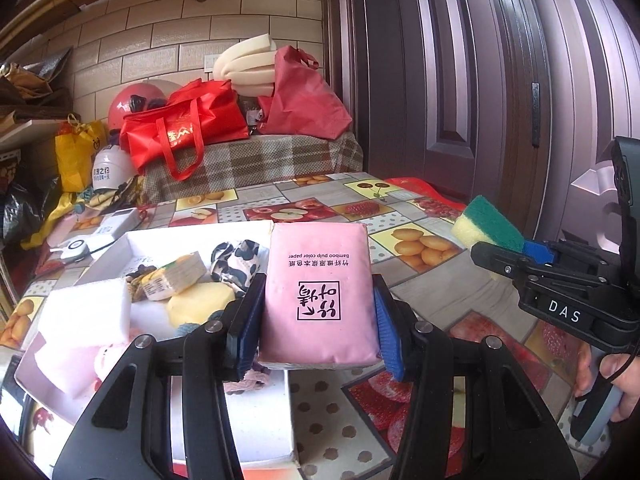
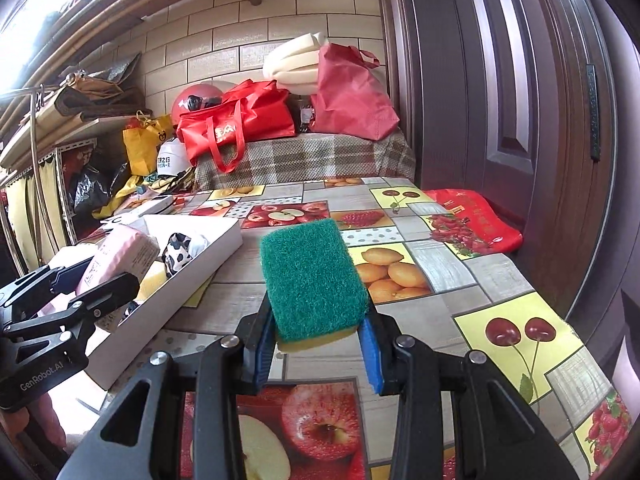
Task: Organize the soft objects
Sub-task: 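Carry the scrub sponge and pink tissue pack over the white box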
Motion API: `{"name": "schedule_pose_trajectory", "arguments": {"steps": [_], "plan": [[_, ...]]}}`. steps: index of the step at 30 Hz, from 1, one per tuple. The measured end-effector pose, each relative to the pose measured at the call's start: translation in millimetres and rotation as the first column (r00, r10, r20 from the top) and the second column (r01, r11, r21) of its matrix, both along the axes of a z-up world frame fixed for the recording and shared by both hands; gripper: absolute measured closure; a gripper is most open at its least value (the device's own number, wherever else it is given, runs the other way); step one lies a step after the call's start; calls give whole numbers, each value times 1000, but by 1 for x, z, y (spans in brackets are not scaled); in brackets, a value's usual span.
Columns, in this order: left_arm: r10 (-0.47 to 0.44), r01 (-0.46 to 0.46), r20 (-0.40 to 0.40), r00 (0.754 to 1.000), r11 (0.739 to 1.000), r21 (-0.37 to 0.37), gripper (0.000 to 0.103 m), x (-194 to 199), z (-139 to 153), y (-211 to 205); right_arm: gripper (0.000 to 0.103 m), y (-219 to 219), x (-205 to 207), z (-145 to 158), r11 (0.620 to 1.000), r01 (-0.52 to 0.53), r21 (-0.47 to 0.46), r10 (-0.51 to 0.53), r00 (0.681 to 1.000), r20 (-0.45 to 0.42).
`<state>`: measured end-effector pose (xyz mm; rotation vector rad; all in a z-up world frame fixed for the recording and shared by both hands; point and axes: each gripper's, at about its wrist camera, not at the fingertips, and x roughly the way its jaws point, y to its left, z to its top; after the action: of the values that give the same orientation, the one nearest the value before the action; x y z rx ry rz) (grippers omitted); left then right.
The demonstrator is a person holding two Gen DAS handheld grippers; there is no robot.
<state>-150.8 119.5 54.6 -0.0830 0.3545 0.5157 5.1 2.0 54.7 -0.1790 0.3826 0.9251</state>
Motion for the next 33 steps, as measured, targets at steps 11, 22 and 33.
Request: {"name": "schedule_pose_trajectory", "arguments": {"steps": [11,22,33], "plan": [[99,-93,58,993,991,-93,53,-58,-3,46,66,8,-17,-1,999,-33,3,33,999,6],[211,-204,75,975,974,-95,53,-89,-4,71,65,31,-45,-2,992,-130,-6,130,991,31],[287,-275,54,956,947,-164,53,-101,-9,102,65,65,-79,-5,966,-257,-44,258,965,42]]}}
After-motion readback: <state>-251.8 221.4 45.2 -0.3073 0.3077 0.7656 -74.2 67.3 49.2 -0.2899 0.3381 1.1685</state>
